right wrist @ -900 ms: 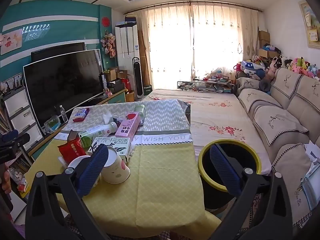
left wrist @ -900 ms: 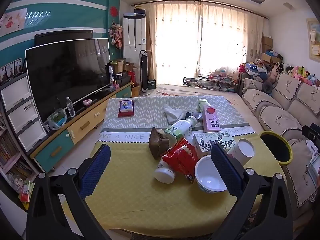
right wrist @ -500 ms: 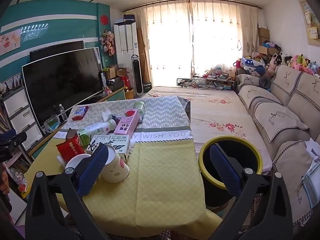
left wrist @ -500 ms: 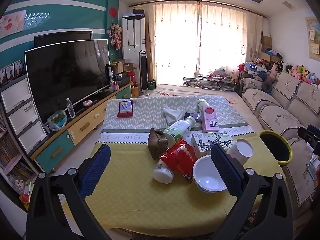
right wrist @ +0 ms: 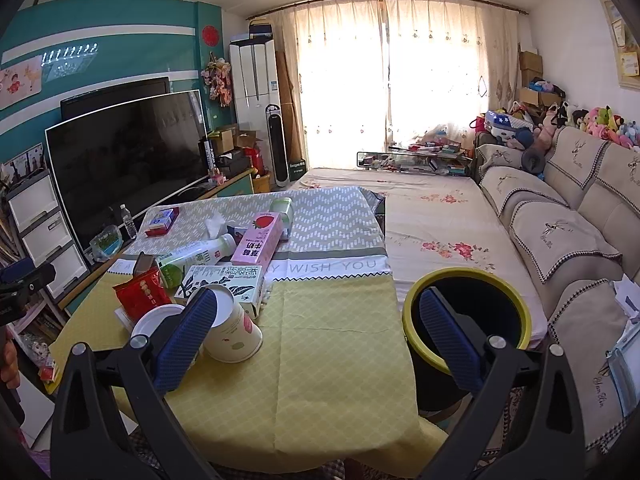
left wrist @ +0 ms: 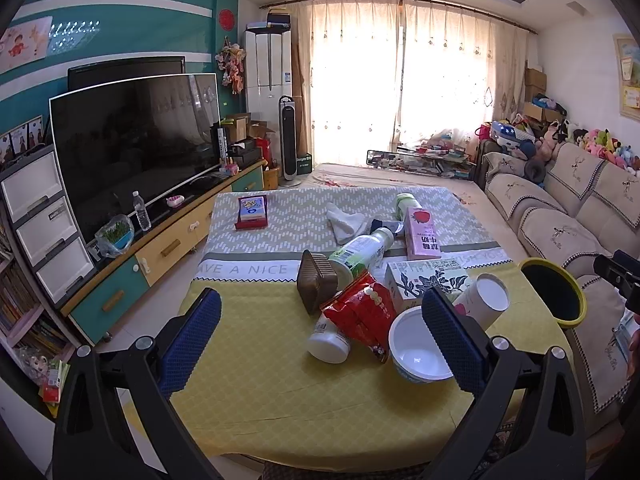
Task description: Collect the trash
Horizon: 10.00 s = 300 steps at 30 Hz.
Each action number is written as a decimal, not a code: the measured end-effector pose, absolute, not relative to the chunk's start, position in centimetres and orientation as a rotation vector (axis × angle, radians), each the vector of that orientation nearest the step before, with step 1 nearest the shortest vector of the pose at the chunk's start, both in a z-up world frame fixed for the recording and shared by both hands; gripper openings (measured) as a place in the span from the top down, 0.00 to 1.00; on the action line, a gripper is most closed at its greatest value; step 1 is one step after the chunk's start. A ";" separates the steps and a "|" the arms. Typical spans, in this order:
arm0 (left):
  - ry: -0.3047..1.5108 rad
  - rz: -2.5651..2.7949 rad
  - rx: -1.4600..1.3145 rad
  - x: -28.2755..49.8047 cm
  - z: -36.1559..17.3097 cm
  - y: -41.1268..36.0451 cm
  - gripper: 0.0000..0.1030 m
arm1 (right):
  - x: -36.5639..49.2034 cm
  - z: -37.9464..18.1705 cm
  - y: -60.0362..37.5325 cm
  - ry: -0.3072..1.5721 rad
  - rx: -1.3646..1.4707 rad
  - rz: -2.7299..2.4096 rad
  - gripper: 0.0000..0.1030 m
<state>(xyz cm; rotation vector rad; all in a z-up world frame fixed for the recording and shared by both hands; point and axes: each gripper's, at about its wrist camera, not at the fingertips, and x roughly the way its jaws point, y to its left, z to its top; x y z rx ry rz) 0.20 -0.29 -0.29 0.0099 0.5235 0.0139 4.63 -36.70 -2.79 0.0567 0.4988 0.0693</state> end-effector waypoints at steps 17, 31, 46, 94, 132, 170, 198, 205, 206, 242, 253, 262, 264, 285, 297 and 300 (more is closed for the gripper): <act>0.545 0.010 0.014 0.8 -0.8 -0.5 0.04 | 5.0 -3.4 -37.1 0.521 0.069 0.067 0.06; 0.550 0.008 0.014 1.0 -1.3 -0.6 0.04 | 5.1 -3.8 -37.2 0.526 0.071 0.067 0.06; 0.566 0.002 0.019 1.3 -1.8 -0.9 0.04 | 5.3 -3.9 -37.2 0.531 0.069 0.067 0.06; 0.654 0.038 -0.027 4.5 -5.2 1.5 0.04 | 12.5 -9.7 -28.1 0.737 0.038 0.353 0.26; 0.668 -0.001 0.005 5.1 -5.7 -0.3 0.04 | 12.6 -6.4 -42.2 0.613 0.169 0.021 0.45; 0.823 -0.179 0.052 7.9 -8.8 -7.5 0.30 | 16.1 -13.6 -53.8 0.729 0.264 -0.236 0.33; 0.929 -0.255 0.058 11.1 -11.6 -9.2 0.92 | 16.0 -14.6 -53.1 0.748 0.290 -0.190 0.32; 0.832 -0.332 0.141 10.9 -8.1 -12.6 0.93 | 14.4 -13.8 -54.4 0.706 0.324 -0.206 0.32; 0.821 -0.347 0.153 11.1 -7.6 -13.2 0.93 | 14.0 -13.7 -54.7 0.699 0.328 -0.211 0.32; 0.751 -0.730 0.261 20.6 -5.9 -40.1 0.32 | 6.0 -13.1 -64.2 0.614 0.412 -0.441 0.25; 0.595 -0.491 0.103 14.0 -0.5 -21.7 0.10 | 9.3 -11.9 -57.3 0.645 0.331 -0.278 0.24; 0.542 -0.185 -0.035 10.3 -0.1 -5.4 0.05 | 13.5 -11.1 -45.0 0.694 0.213 0.032 0.23; 0.538 -0.155 -0.058 9.7 -0.2 -3.3 0.05 | 14.4 -11.1 -42.1 0.713 0.191 0.102 0.23; 0.594 -0.114 -0.171 8.9 -3.9 2.8 0.05 | 25.0 -9.7 -27.0 0.767 0.025 0.198 0.18; 0.624 -0.141 -0.165 9.5 -5.2 2.7 0.05 | 34.6 -12.7 -24.4 0.998 -0.020 0.082 0.29; 0.630 -0.146 -0.169 9.6 -5.5 2.7 0.05 | 35.1 -13.4 -24.4 1.018 -0.016 0.075 0.33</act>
